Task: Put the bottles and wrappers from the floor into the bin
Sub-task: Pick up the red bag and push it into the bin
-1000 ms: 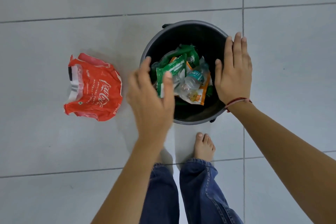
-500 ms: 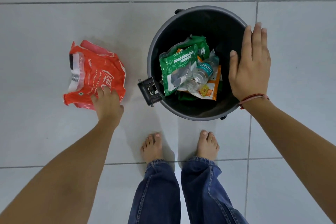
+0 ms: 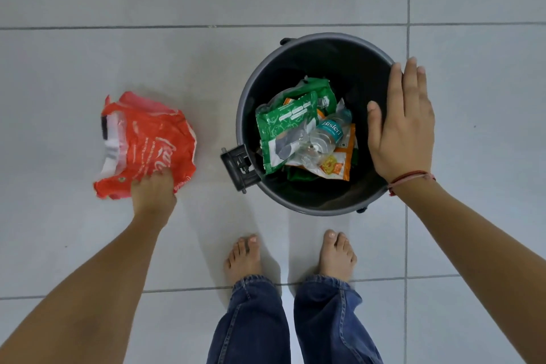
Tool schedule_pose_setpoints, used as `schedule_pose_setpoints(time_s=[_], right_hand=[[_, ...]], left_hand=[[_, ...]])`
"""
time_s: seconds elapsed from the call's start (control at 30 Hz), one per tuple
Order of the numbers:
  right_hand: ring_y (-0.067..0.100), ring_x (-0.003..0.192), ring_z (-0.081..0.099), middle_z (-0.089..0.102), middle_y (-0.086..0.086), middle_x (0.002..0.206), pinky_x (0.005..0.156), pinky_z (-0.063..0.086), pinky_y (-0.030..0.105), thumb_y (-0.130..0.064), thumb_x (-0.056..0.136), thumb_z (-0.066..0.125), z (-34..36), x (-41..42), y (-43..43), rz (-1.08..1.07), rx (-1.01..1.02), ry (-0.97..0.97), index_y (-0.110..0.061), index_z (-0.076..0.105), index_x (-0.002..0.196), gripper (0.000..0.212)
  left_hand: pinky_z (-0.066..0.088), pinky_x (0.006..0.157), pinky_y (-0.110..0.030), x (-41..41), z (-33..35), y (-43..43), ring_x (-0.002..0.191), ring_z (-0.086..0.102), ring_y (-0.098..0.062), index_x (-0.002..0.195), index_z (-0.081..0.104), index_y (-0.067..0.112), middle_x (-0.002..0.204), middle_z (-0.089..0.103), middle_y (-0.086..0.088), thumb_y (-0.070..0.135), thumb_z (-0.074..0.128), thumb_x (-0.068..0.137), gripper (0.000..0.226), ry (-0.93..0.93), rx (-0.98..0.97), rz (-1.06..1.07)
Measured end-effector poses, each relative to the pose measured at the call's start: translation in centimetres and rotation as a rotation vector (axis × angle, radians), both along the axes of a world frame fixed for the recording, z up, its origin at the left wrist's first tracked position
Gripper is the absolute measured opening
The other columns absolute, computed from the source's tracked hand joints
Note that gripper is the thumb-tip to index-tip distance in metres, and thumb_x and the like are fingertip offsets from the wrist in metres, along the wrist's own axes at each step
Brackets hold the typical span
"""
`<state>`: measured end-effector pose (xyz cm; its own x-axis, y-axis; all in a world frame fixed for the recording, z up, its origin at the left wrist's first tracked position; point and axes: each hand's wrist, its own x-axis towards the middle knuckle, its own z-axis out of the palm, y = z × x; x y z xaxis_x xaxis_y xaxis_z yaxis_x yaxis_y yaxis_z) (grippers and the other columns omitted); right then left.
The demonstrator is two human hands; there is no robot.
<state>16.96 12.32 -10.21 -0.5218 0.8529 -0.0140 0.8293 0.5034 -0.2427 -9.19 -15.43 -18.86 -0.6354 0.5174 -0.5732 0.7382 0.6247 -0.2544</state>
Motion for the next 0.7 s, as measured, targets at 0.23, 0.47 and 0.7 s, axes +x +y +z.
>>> schedule_pose_setpoints(time_s=[0.23, 0.47, 0.7], right_hand=[[0.037, 0.144, 0.021, 0.023, 0.022, 0.155, 0.113, 0.03, 0.052, -0.026, 0.102, 0.036, 0.5, -0.3, 0.0, -0.016, -0.004, -0.001, -0.003, 0.023, 0.147, 0.053], [0.037, 0.143, 0.023, 0.025, 0.021, 0.155, 0.113, 0.031, 0.051, -0.019, 0.102, 0.037, 0.8, -0.5, 0.2, -0.022, -0.059, 0.066, -0.003, 0.025, 0.147, 0.05], [0.038, 0.142, 0.026, 0.029, 0.023, 0.153, 0.111, 0.032, 0.05, -0.013, 0.101, 0.037, 0.5, -0.3, 0.1, -0.023, -0.062, 0.125, -0.001, 0.03, 0.145, 0.046]], left_hand=[[0.036, 0.058, -0.035, 2.3, 13.5, 6.0, 0.061, 0.052, -0.038, 0.075, 0.054, 0.007, 0.06, 0.052, -0.012, 0.015, 0.055, 0.087, 0.015, -0.069, 0.719, 0.419], [0.025, 0.115, -0.039, 9.9, 22.0, 12.4, 0.136, 0.031, -0.022, 0.11, 0.068, 0.014, 0.152, 0.031, -0.004, 0.036, 0.044, 0.097, 0.035, -0.641, 0.639, 0.185], [-0.015, 0.11, -0.061, 14.0, 13.0, 17.9, 0.144, -0.02, -0.031, 0.135, 0.047, 0.03, 0.159, -0.017, -0.005, 0.041, 0.024, 0.101, 0.043, -0.67, 0.23, 0.073]])
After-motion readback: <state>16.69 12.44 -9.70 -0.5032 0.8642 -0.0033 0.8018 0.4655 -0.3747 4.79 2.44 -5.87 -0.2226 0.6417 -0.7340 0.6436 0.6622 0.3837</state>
